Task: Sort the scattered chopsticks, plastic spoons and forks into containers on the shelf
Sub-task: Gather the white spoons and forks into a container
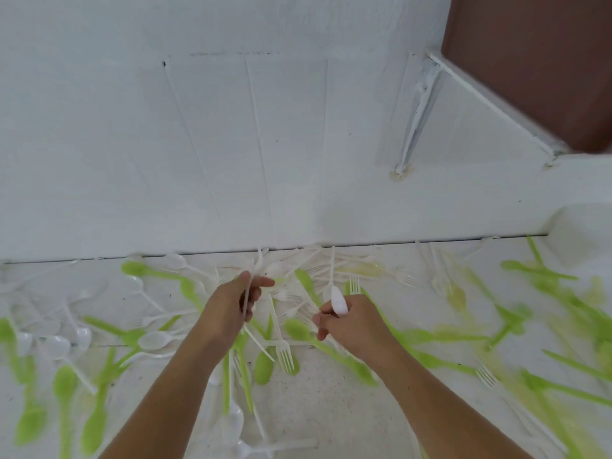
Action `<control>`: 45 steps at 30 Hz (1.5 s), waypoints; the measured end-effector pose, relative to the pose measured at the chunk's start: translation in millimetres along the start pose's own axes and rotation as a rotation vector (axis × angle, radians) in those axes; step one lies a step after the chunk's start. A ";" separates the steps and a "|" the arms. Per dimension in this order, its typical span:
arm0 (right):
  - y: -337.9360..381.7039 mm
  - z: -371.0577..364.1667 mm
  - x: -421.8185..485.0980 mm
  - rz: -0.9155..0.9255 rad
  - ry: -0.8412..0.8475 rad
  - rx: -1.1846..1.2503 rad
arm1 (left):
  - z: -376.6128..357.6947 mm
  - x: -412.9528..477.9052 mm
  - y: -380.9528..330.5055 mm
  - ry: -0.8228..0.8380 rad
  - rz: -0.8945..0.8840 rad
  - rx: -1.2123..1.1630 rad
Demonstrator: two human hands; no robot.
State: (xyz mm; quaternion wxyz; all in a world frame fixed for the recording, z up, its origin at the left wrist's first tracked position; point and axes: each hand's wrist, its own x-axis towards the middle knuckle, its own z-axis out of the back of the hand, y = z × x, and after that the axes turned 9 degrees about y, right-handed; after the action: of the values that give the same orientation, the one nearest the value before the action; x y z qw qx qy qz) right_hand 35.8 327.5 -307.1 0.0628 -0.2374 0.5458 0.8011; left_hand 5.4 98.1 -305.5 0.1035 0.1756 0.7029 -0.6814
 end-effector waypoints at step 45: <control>-28.0 1.9 25.1 -0.087 -0.047 0.038 | 70.5 69.8 59.8 0.231 -0.608 1.461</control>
State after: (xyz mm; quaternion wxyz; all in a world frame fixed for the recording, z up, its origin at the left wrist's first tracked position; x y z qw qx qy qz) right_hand 23.2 336.4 -341.5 0.1147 -0.2407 0.5485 0.7925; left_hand -42.0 35.9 -391.0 -0.3013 0.0692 0.1022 -0.9455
